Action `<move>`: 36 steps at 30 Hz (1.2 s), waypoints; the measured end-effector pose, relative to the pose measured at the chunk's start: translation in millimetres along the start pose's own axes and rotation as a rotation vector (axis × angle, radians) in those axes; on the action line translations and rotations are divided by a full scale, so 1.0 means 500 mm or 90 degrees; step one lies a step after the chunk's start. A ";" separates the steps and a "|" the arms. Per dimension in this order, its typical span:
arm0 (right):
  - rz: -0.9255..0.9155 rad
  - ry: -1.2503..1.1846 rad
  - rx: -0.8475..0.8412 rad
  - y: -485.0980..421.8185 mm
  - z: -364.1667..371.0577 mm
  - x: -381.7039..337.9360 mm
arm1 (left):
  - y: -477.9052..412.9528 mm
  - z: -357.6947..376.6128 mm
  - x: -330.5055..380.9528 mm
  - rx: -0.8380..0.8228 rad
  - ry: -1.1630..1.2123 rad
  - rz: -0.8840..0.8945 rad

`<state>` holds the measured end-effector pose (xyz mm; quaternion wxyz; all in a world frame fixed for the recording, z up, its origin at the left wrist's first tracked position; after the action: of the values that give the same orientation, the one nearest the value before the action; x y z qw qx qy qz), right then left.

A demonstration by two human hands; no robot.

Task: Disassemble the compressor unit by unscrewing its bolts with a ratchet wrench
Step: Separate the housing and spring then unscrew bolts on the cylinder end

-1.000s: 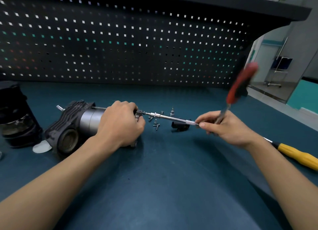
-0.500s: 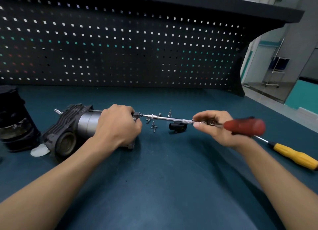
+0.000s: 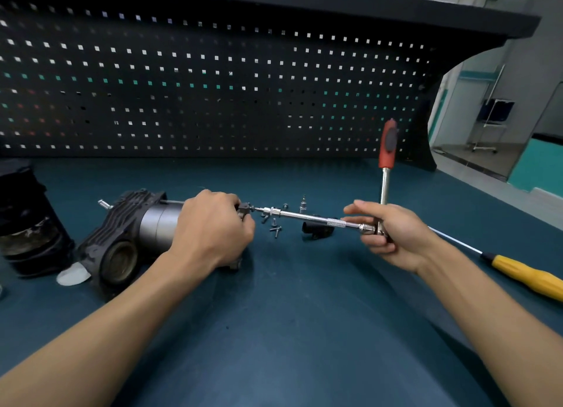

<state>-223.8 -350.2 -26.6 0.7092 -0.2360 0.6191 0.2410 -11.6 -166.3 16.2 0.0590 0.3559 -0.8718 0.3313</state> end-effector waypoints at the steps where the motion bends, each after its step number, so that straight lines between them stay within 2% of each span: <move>1: 0.012 -0.024 -0.003 -0.001 0.000 0.002 | 0.000 0.000 -0.001 -0.001 0.001 -0.001; 4: 0.070 -0.092 -0.012 0.000 0.002 0.014 | 0.001 0.000 0.001 -0.004 0.007 -0.004; 6: 0.046 -0.054 -0.013 0.001 0.000 0.016 | 0.001 -0.001 0.000 -0.006 0.007 -0.008; 12: -0.253 0.243 -0.099 0.011 0.004 -0.052 | 0.003 -0.003 0.003 -0.010 -0.014 -0.010; 15: -0.402 0.337 -0.141 0.018 0.015 -0.079 | 0.002 0.002 0.003 -0.041 -0.046 -0.003; 17: -0.478 0.397 -0.162 0.024 0.024 -0.083 | -0.001 0.005 0.000 -0.074 -0.068 -0.003; 19: -0.505 0.410 -0.157 0.022 0.021 -0.081 | -0.002 0.005 0.000 -0.083 -0.084 0.004; 22: -0.437 0.346 -0.134 0.009 0.005 -0.068 | -0.002 0.004 0.001 -0.062 -0.074 0.008; 30: -0.216 0.193 0.015 -0.002 -0.009 -0.030 | -0.004 0.004 0.009 -0.024 -0.047 0.006; 34: -0.024 0.094 0.003 0.004 -0.003 -0.004 | -0.004 0.003 0.011 -0.017 -0.044 0.008; 36: 0.033 0.043 -0.012 0.009 0.002 0.005 | -0.005 0.002 0.011 -0.015 -0.047 0.006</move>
<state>-225.4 -345.9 -28.8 0.6793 -0.2346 0.6460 0.2574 -13.8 -171.3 18.3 0.0291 0.3629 -0.8791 0.3076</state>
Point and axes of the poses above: each hand's wrist, its own y-axis away from the middle knuckle, its own z-axis out of the palm, x = y × z, the point moved 7 cm from there along -y, towards the middle knuckle, and after that the axes turned 13 degrees about -z, right-handed, at the moved point
